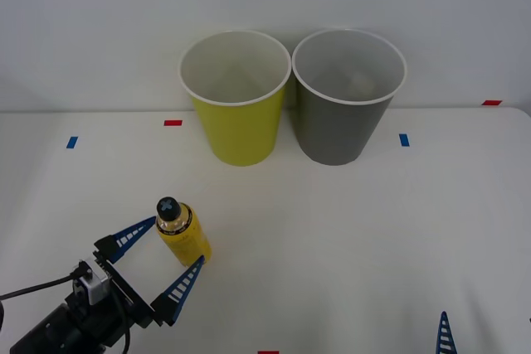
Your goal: Put cans in the gray bin and PET bottles in the light green bin.
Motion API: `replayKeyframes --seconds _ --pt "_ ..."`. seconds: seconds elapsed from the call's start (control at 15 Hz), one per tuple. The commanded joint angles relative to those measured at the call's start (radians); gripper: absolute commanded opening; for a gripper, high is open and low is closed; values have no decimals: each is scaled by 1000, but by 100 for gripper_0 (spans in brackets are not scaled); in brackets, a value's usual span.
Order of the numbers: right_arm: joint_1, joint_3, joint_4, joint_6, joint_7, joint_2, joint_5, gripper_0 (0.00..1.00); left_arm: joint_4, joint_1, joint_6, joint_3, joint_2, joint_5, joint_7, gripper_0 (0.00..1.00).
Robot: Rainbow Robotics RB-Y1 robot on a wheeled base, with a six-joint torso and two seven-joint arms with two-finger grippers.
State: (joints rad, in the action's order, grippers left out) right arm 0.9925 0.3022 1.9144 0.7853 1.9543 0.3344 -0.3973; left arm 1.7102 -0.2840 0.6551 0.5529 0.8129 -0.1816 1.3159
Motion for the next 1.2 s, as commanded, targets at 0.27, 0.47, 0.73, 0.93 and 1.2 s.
replayKeyframes --seconds 0.27,0.47,0.73,0.93,1.2 --pt "0 0 0 0 0 0 0 100 -31 105 -15 64 -3 -59 3 100" --pt "0 0 0 0 0 0 0 100 -32 128 -32 87 -3 -65 16 100" --pt "0 0 0 0 0 0 0 100 -34 166 -68 88 -3 -67 20 100" --pt "0 0 0 0 0 0 0 100 -34 175 -71 87 -12 -68 25 100" --pt "0 0 0 0 0 0 0 100 -34 175 -72 87 -17 -67 25 100"
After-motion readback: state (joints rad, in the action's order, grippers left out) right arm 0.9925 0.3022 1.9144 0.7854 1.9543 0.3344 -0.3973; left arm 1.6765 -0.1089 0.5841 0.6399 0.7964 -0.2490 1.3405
